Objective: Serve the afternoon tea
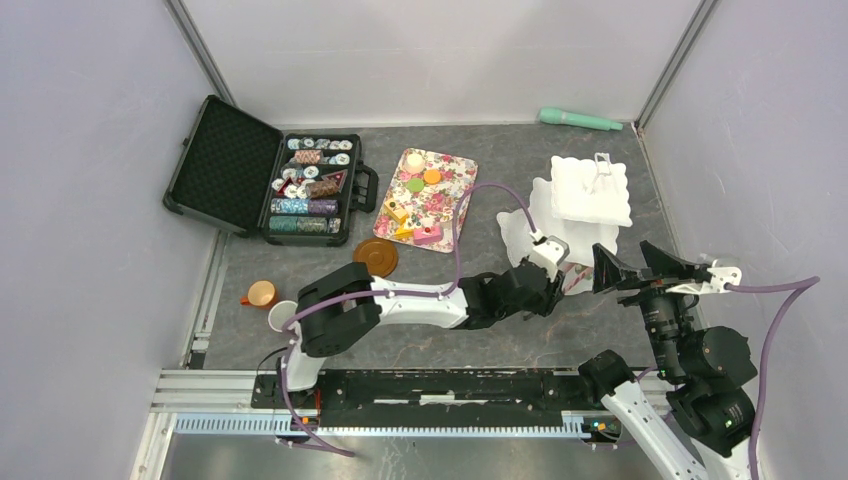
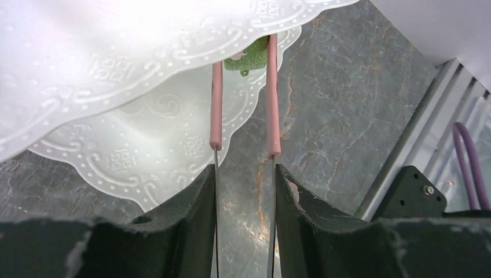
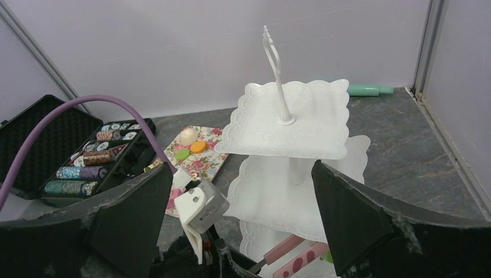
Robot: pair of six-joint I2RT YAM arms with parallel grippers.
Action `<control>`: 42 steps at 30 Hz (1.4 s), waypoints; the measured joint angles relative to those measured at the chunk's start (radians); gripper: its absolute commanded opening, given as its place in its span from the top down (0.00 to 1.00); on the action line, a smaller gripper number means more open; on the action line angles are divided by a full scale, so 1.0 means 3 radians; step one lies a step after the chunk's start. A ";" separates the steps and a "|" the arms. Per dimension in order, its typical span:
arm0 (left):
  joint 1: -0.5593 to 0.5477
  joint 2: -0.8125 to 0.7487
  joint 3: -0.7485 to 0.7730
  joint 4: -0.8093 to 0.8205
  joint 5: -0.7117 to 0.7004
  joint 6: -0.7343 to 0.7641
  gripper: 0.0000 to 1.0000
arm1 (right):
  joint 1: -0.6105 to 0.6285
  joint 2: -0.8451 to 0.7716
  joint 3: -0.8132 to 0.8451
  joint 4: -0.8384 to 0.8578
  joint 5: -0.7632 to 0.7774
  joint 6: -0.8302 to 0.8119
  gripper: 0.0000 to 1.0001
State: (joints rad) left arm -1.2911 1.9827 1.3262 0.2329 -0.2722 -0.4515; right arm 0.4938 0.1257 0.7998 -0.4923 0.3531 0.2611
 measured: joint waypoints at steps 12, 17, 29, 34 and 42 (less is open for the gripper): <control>0.0001 0.0486 0.0491 -0.0038 -0.0144 0.0252 0.66 | 0.0000 -0.0001 0.0018 -0.0024 0.0000 0.0000 0.02; 0.0000 0.0627 0.0793 -0.0259 -0.0183 0.0253 0.65 | 0.0000 -0.0001 0.0020 -0.0034 0.0000 0.0003 0.02; 0.0001 0.0660 0.0862 -0.0528 -0.0310 0.0253 0.58 | 0.0000 -0.0001 0.0020 -0.0036 -0.0001 0.0015 0.02; 0.0001 0.0669 0.0863 -0.0587 -0.0309 0.0253 0.50 | 0.0000 -0.0001 0.0020 -0.0036 -0.0001 0.0027 0.02; 0.0001 0.0669 0.0886 -0.0655 -0.0304 0.0252 0.43 | 0.0000 -0.0001 0.0020 -0.0036 -0.0001 0.0051 0.02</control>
State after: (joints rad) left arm -1.2907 2.1834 1.5921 0.0364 -0.3634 -0.3759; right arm 0.4938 0.1253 0.8059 -0.5030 0.3527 0.2764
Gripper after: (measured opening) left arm 0.563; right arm 0.980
